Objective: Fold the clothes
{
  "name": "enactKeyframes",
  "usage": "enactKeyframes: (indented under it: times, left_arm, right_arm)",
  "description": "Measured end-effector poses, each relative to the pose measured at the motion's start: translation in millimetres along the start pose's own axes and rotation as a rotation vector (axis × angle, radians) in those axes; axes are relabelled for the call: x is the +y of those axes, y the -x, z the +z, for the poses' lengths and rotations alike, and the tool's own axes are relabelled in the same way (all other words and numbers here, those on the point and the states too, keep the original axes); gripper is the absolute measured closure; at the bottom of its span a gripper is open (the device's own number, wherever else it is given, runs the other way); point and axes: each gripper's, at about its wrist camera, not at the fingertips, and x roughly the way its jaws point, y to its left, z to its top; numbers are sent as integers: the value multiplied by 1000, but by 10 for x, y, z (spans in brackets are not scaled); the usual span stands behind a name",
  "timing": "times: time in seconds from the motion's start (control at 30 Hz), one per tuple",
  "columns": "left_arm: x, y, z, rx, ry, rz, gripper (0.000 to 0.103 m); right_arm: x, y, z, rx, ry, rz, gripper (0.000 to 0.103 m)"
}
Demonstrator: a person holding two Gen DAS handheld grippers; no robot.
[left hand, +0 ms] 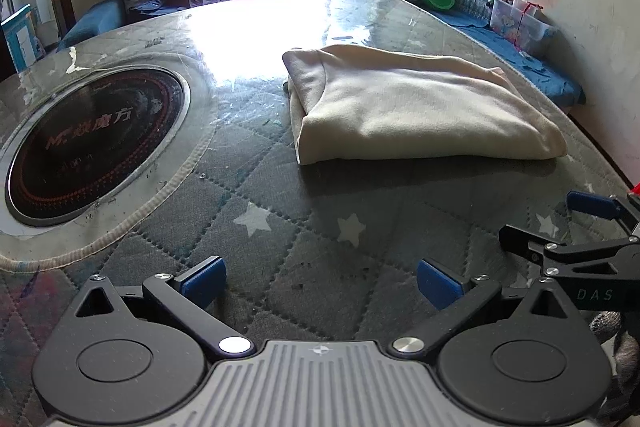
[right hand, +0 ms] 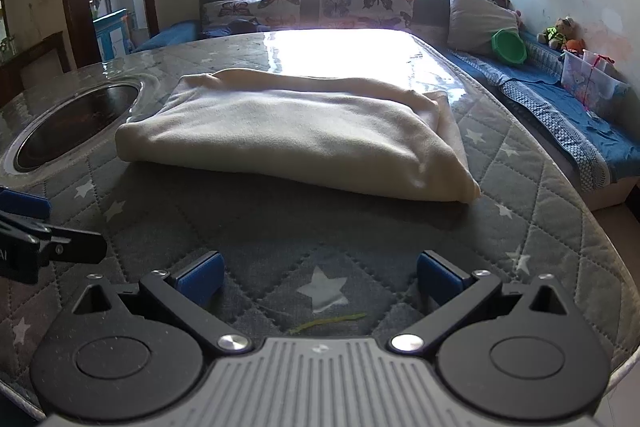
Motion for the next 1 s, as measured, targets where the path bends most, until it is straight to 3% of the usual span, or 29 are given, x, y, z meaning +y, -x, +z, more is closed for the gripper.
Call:
enactKeyframes:
  times: [0.37,1.0]
  left_arm:
    - [-69,-33,-16,4,-35,40,0]
    - [-69,-36,-5,10,-35,40,0]
  right_arm:
    - [7,3,-16,-14,1,-8,0]
    - [15,16,-26,-28,-7,-11,0]
